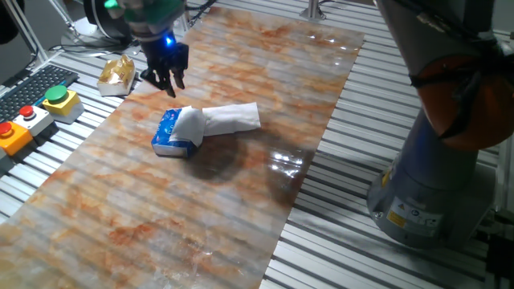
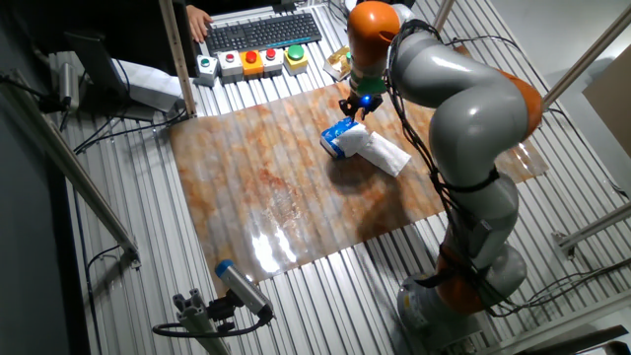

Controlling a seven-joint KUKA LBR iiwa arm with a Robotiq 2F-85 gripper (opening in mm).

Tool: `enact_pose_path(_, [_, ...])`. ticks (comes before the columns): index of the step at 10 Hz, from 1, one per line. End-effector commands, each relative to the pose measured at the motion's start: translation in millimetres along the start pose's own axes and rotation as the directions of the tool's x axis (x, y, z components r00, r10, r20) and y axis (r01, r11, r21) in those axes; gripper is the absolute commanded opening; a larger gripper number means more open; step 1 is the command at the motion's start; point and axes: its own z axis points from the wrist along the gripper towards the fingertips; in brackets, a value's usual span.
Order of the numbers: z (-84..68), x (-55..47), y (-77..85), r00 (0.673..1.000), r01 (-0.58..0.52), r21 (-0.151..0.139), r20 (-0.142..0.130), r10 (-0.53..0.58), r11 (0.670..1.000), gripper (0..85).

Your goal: Pull out a napkin

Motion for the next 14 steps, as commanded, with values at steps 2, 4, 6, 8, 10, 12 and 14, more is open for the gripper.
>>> enact_pose_path(2, [23.1,-9.4,7.1,1.0,-0.011,-0.01,-0.009,0.011,1.0,34.0])
enact_pose_path(4, [38.5,-17.9,11.0,1.0,-0.01,-0.007,-0.008,0.009,1.0,34.0])
enact_pose_path(6, [56.0,-12.6,13.1,1.0,-0.011,-0.013,0.004,0.011,1.0,34.0])
enact_pose_path(8, [73.4,-4.2,16.2,0.999,-0.03,-0.024,0.028,0.031,0.999,34.0])
enact_pose_path(10, [80.7,-6.1,15.6,0.999,-0.032,-0.024,0.035,0.033,0.999,34.0])
enact_pose_path(12, [87.5,-4.5,13.0,0.999,-0.03,-0.03,0.045,0.031,0.999,34.0])
enact_pose_path(14, [93.8,-4.0,15.3,0.998,-0.041,-0.032,0.052,0.042,0.999,34.0])
